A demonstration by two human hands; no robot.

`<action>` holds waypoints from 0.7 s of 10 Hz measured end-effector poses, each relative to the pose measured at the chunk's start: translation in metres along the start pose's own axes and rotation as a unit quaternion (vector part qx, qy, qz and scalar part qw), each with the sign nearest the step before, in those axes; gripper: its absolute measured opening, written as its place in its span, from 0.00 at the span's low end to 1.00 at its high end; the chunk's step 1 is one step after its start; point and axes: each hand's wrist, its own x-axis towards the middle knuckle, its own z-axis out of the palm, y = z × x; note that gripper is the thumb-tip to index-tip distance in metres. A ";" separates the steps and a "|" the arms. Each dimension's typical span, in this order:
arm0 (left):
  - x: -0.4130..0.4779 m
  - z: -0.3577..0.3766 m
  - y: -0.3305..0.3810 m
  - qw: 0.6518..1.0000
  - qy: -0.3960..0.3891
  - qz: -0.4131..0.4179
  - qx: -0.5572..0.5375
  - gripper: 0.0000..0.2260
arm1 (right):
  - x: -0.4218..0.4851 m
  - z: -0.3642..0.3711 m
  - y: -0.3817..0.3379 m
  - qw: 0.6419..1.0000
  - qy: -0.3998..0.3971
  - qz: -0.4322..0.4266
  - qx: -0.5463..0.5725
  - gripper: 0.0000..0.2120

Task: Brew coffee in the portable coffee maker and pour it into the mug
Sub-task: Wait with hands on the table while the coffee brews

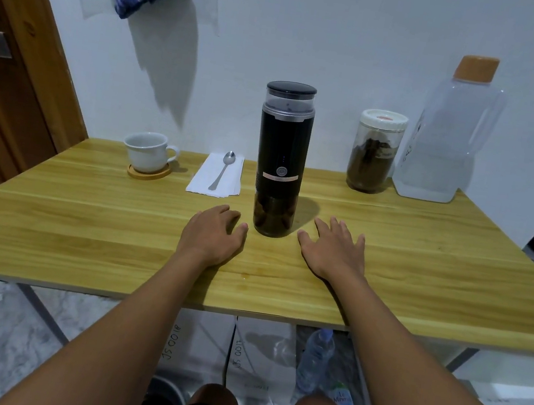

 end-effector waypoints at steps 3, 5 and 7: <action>0.002 0.001 -0.001 1.000 -0.003 -0.001 0.000 0.24 | -0.001 0.000 0.000 1.000 0.004 -0.001 0.008 0.31; 0.002 0.001 -0.002 1.000 0.000 0.000 0.000 0.24 | -0.001 0.000 0.000 1.000 0.005 -0.002 0.011 0.31; 0.002 0.002 -0.002 1.000 0.000 0.000 0.002 0.24 | -0.001 0.000 0.000 1.000 0.002 0.000 0.008 0.31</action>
